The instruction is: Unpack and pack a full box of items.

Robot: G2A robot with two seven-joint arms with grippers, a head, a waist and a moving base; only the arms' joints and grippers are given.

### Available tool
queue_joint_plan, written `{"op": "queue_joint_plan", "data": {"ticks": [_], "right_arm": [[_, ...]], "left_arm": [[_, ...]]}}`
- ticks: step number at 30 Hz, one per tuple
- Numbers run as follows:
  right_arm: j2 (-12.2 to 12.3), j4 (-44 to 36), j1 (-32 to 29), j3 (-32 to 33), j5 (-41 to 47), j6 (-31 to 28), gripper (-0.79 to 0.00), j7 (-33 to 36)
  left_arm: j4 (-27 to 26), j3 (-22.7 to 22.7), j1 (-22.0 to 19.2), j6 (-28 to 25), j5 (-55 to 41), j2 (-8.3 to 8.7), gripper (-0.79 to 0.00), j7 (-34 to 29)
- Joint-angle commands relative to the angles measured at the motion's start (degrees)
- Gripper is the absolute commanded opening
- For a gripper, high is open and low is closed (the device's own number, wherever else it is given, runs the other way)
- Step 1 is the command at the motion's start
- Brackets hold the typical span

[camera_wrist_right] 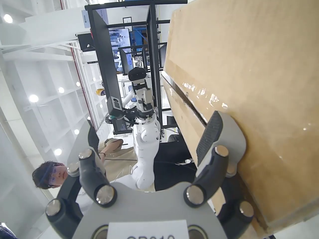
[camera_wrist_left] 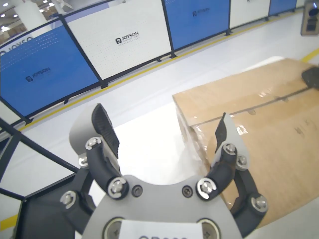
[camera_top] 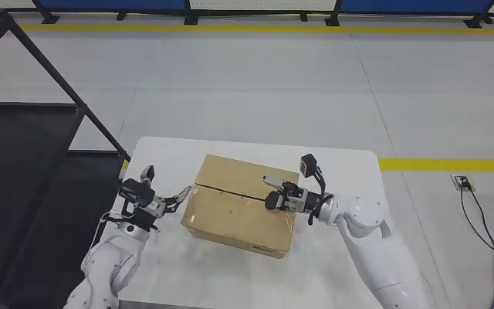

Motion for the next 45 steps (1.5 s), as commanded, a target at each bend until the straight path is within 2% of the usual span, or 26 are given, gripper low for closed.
{"op": "queue_joint_plan", "data": {"ticks": [1, 4, 7, 16, 20, 25, 30, 37, 42, 45], "right_arm": [[0.05, -0.19, -0.56, 0.04, 0.46, -2.12, 0.000, -0.39], [0.02, -0.17, -0.46, -0.07, 1.07, -3.88, 0.000, -1.65], [0.00, -0.10, -0.40, -0.09, 1.28, -3.99, 0.000, -1.82], [0.00, -0.10, -0.40, -0.09, 1.28, -3.99, 0.000, -1.82], [-0.03, -1.03, -0.75, -0.89, 1.11, -2.96, 0.000, -3.37], [0.06, 0.09, -0.27, -1.24, 1.47, -2.44, 0.000, -3.35], [0.22, 1.34, 0.12, -1.34, 1.17, -1.03, 0.000, -4.04], [0.40, 2.56, 0.46, -1.28, 1.87, -1.37, 0.000, -4.10], [0.53, 2.69, 0.67, -1.38, 2.13, -1.40, 0.000, -4.06], [0.64, 2.52, 0.78, -1.41, 2.05, -1.23, 0.000, -4.02]], "left_arm": [[0.10, -4.04, 1.17, 0.96, -5.29, 0.16, 0.000, 0.08], [1.77, -8.48, 2.33, 2.07, -8.51, 0.46, 0.000, -0.99], [4.61, -10.95, 2.95, 0.75, -11.27, 0.72, 0.000, -4.12], [4.53, -10.89, 3.12, 1.36, -10.29, 0.74, 0.000, -4.33], [4.62, -8.14, 3.66, 6.17, -0.02, 0.71, 0.000, -3.80], [7.24, -6.79, 3.99, 3.83, 4.78, 0.91, 0.000, -1.80], [9.78, -4.58, 3.27, 5.05, 11.66, 0.97, 0.000, 0.12], [13.44, -0.38, 0.76, 1.15, 19.36, 1.09, 0.000, 1.94], [16.45, 2.00, -2.14, -2.84, 20.33, 0.99, 0.000, 2.21], [18.15, 2.67, -3.70, -2.06, 21.15, 0.90, 0.000, 1.68]]}}
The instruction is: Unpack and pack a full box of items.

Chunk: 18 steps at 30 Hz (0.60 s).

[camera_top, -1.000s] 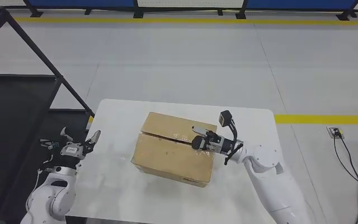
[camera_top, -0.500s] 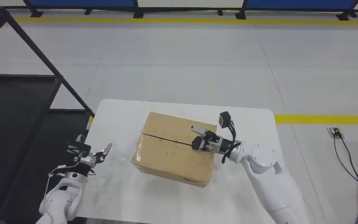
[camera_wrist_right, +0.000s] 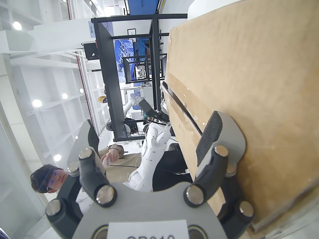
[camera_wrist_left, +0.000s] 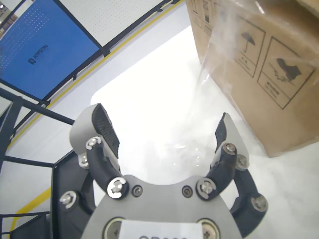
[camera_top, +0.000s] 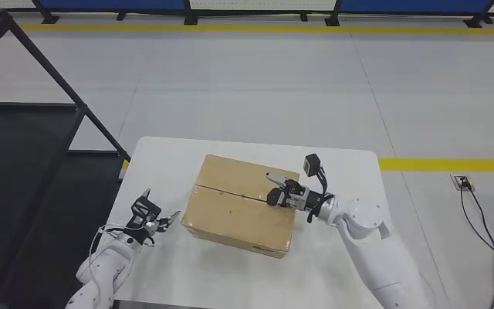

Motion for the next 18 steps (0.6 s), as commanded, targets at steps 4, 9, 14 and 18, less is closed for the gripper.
{"op": "queue_joint_plan", "data": {"ticks": [4, 9, 14, 18], "right_arm": [[0.17, -0.62, 0.09, -0.09, -0.18, 0.20, 0.000, -0.02], [0.28, -1.14, 0.36, -0.51, -0.56, 0.61, 0.000, -0.14], [0.34, -1.20, 0.62, -0.99, -0.71, 0.82, 0.000, -0.36], [0.46, -0.84, 0.72, -0.96, -0.60, 0.95, 0.000, -0.23]], "left_arm": [[4.80, 2.95, -4.56, 0.47, -0.09, -0.66, 0.000, -1.84], [9.98, 6.66, -9.81, -0.13, -0.76, -1.61, 0.000, -1.62], [14.13, 8.68, -13.48, 3.12, -2.64, -2.60, 0.000, -1.83], [15.81, 8.07, -14.48, 5.49, -6.05, -3.00, 0.000, -1.97]]}}
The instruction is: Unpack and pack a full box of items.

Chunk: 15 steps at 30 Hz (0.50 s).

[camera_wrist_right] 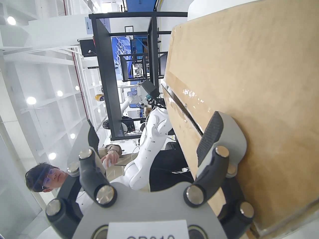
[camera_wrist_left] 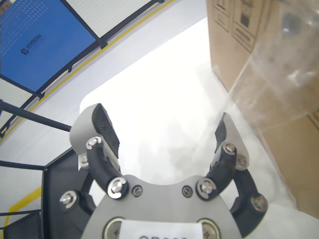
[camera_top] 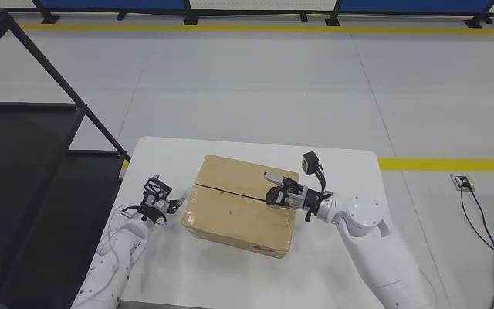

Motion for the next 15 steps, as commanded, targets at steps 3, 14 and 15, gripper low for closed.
{"op": "queue_joint_plan", "data": {"ticks": [3, 14, 15], "right_arm": [[0.09, 0.79, 0.27, -0.04, 0.41, 0.05, 0.000, 0.33], [0.07, 3.17, 1.69, -0.90, 1.48, -0.10, 0.000, 0.77], [0.08, 3.28, 1.77, -0.94, 1.51, -0.12, 0.000, 0.78]], "left_arm": [[0.48, -1.03, -0.37, 1.78, -2.33, -0.10, 0.000, 0.08], [-4.86, -5.33, 3.20, 4.59, -5.70, 0.53, 0.000, 0.06], [-5.22, -5.85, 3.54, 5.11, -6.05, 0.59, 0.000, -0.22]]}}
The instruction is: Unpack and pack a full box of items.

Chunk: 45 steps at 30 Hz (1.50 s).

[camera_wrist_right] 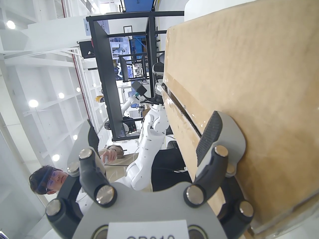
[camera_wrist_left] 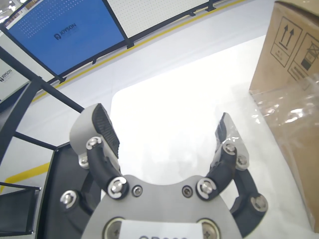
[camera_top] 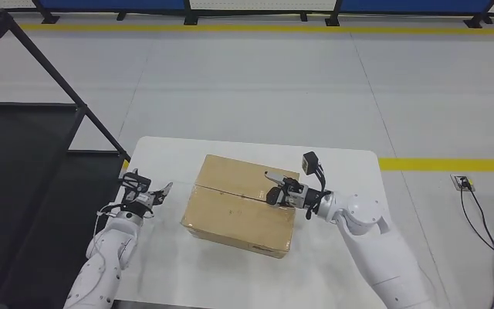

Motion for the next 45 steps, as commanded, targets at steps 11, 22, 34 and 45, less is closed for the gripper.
{"op": "queue_joint_plan", "data": {"ticks": [11, 22, 34, 45], "right_arm": [[0.15, 1.57, 0.67, -0.32, 0.72, -0.33, 0.000, 0.17], [0.37, 2.45, 1.08, -0.52, 0.95, 0.06, 0.000, 0.69], [0.66, 2.67, 0.77, -0.40, 1.37, 0.13, 0.000, 0.58], [1.11, 2.67, -0.24, 0.21, 2.04, 0.36, 0.000, 1.16]], "left_arm": [[-1.75, -3.93, 0.81, 4.38, -9.64, -0.35, 0.000, -2.71], [-3.44, -6.49, 0.82, 7.22, -20.52, -1.19, 0.000, -1.69], [-9.09, -9.51, 3.94, 5.91, -27.26, -1.46, 0.000, 2.84], [-14.56, -11.73, 6.65, 6.80, -26.76, -1.28, 0.000, 1.89]]}}
